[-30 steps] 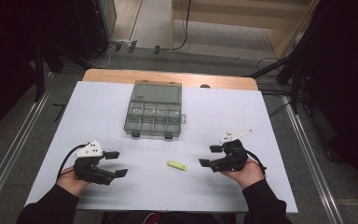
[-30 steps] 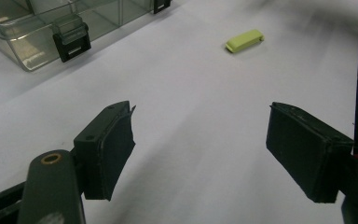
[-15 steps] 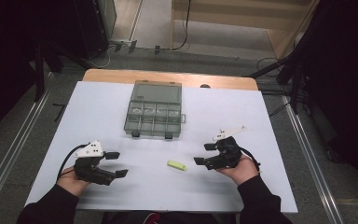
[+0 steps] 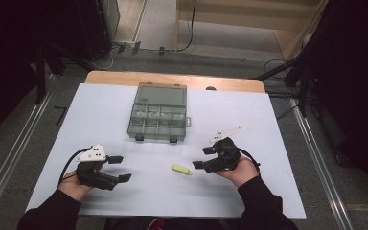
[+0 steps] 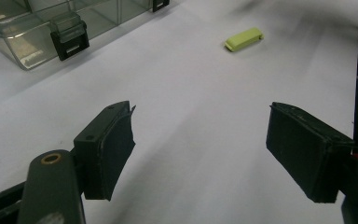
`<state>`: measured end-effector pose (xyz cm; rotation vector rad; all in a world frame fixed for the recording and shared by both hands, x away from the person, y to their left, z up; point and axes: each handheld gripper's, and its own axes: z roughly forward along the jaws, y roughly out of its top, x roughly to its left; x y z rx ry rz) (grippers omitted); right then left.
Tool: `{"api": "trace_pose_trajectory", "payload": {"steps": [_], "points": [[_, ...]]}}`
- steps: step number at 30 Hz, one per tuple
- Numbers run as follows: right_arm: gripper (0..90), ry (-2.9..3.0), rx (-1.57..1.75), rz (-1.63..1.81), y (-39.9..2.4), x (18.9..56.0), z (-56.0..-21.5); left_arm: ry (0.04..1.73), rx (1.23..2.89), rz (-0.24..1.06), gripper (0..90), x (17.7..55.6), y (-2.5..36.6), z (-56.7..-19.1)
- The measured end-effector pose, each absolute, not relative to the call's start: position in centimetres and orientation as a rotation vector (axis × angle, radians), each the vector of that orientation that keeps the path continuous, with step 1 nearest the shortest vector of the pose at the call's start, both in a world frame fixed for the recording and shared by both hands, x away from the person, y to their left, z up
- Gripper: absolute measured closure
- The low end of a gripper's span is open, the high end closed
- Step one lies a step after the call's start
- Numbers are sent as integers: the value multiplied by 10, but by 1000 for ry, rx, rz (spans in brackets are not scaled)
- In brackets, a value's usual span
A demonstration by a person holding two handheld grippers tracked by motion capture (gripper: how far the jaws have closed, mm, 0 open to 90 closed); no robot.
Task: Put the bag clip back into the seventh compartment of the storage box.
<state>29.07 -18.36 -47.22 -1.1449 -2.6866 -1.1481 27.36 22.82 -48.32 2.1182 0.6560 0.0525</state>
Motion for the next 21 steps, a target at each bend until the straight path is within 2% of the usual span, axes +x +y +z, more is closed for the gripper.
{"api": "trace_pose_trajectory", "payload": {"steps": [21], "points": [[290, -2706, -1059, -1123, -158, 298, -473, 654, 2115, 51, 224, 273, 228, -483]]}}
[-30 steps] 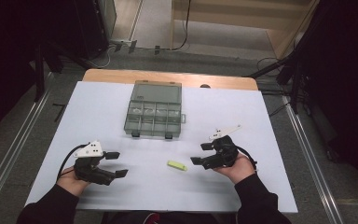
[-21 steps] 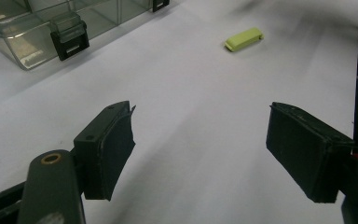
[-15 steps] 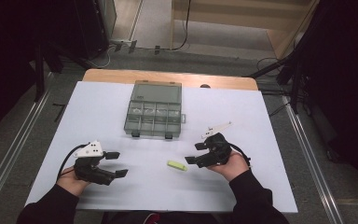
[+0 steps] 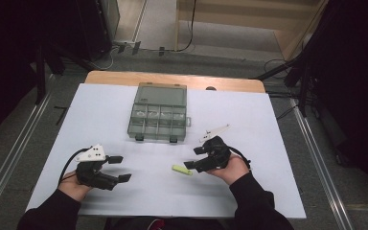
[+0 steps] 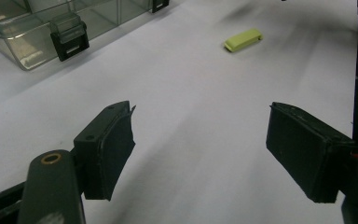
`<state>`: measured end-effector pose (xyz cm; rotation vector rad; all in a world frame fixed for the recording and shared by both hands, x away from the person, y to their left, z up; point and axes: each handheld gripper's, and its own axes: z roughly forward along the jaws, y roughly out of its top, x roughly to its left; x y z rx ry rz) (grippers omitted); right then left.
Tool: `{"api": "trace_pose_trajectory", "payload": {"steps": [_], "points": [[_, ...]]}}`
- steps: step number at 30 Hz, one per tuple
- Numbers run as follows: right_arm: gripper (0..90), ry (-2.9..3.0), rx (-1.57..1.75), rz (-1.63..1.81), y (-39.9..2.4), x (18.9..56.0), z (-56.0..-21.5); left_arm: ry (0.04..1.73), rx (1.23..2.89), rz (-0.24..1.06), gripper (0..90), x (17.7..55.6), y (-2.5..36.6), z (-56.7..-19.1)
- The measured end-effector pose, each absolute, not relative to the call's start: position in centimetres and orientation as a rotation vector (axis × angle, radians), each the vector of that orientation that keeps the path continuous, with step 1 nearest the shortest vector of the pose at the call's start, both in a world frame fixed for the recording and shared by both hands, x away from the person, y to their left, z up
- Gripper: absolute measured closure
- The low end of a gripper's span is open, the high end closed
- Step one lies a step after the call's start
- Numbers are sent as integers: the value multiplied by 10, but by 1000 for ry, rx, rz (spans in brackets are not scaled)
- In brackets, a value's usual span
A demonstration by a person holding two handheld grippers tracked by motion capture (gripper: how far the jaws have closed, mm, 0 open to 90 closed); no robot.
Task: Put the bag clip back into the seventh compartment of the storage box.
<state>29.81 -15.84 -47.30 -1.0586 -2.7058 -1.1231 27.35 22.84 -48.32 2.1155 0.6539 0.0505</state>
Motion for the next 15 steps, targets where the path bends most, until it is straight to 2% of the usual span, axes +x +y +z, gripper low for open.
{"api": "trace_pose_trajectory", "payload": {"steps": [15], "points": [[294, -2727, -1007, -1071, -140, 298, -480, 654, 2113, 49, 224, 273, 228, -483]]}}
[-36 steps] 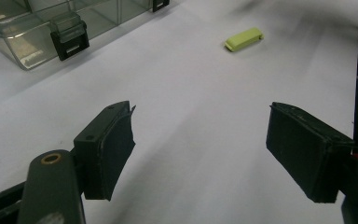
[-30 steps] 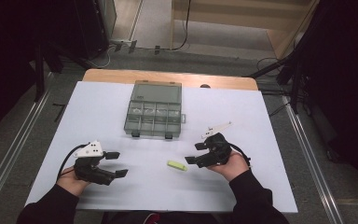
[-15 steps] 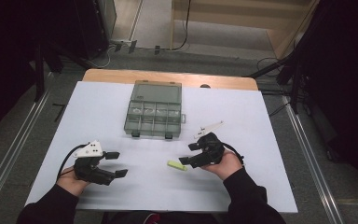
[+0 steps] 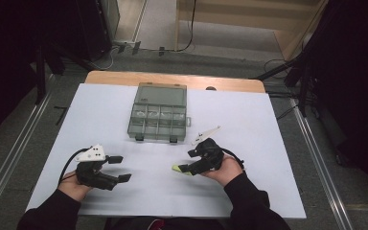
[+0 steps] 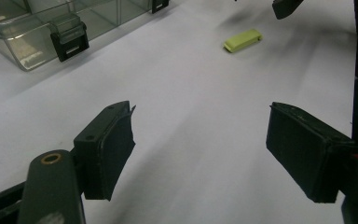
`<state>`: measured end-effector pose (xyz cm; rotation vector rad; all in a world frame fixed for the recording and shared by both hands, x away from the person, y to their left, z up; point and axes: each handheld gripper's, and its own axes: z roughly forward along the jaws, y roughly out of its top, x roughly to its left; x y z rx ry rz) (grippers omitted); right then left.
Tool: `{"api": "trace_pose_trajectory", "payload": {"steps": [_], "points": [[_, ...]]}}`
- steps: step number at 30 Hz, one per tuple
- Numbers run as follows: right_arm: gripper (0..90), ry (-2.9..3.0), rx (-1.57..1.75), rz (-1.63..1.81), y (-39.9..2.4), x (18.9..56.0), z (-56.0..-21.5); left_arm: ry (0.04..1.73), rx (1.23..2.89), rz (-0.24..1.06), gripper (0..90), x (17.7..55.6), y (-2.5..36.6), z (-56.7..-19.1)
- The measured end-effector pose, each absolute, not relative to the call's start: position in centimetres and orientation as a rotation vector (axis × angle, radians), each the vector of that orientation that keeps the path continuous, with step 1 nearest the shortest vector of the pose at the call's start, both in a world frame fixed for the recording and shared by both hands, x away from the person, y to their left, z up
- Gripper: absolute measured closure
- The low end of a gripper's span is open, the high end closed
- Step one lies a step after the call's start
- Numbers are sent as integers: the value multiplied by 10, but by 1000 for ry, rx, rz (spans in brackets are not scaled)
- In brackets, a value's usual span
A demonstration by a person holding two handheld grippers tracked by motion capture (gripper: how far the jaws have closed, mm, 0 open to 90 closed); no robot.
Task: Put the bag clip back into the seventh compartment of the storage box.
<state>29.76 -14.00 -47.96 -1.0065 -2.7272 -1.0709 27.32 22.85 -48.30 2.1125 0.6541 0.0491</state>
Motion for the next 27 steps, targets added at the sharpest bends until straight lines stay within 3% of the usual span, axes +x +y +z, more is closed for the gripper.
{"api": "trace_pose_trajectory", "payload": {"steps": [18, 27], "points": [[330, -2778, -980, -987, -129, 290, -491, 648, 2113, 45, 224, 273, 229, -482], [425, -2809, -972, -948, -124, 287, -497, 648, 2111, 45, 224, 273, 229, -482]]}}
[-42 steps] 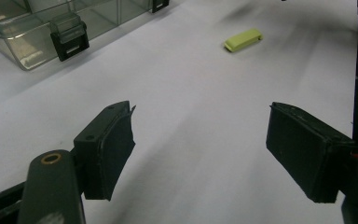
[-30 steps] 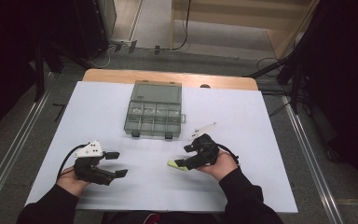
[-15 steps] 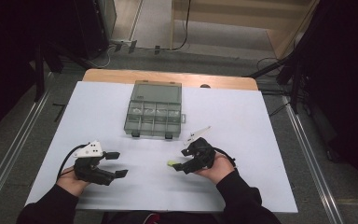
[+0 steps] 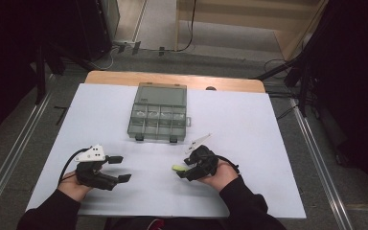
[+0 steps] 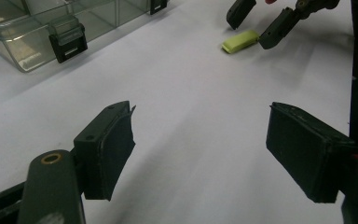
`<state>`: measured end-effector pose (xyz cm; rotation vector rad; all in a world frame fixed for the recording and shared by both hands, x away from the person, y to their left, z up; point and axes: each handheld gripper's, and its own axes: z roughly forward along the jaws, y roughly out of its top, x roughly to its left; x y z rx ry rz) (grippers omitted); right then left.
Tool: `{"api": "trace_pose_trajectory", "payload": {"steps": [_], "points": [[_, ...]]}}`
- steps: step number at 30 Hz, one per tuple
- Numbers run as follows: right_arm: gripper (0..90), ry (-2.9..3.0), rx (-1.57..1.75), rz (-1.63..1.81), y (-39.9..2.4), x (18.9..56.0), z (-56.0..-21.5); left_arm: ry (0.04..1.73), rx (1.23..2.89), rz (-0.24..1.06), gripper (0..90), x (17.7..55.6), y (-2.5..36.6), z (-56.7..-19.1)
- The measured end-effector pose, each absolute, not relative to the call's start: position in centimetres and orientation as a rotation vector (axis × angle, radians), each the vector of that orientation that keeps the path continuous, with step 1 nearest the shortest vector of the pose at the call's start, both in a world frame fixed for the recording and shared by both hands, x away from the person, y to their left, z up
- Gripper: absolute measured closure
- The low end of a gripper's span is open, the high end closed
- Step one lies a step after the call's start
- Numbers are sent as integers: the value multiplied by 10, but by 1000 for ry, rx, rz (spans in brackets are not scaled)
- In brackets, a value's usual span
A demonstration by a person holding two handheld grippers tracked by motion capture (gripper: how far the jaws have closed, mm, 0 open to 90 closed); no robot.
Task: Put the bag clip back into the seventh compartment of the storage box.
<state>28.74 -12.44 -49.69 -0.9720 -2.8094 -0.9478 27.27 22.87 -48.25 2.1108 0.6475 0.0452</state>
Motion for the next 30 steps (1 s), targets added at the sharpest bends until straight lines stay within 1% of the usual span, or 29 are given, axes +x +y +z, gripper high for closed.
{"api": "trace_pose_trajectory", "payload": {"steps": [4, 10, 15, 18, 24, 29, 30], "points": [[458, -2835, -971, -938, -122, 285, -498, 647, 2114, 45, 224, 273, 229, -482], [537, -2864, -973, -936, -120, 281, -499, 647, 2114, 45, 224, 273, 229, -482], [548, -2888, -959, -942, -119, 279, -499, 647, 2113, 44, 224, 273, 229, -482], [575, -2898, -967, -939, -119, 278, -499, 645, 2114, 45, 224, 273, 229, -482], [678, -2911, -953, -942, -120, 277, -500, 646, 2112, 45, 224, 273, 229, -482], [721, -2922, -952, -942, -120, 277, -500, 644, 2113, 43, 224, 273, 229, -482], [745, -2928, -953, -942, -120, 277, -500, 645, 2114, 43, 224, 273, 229, -482]]}}
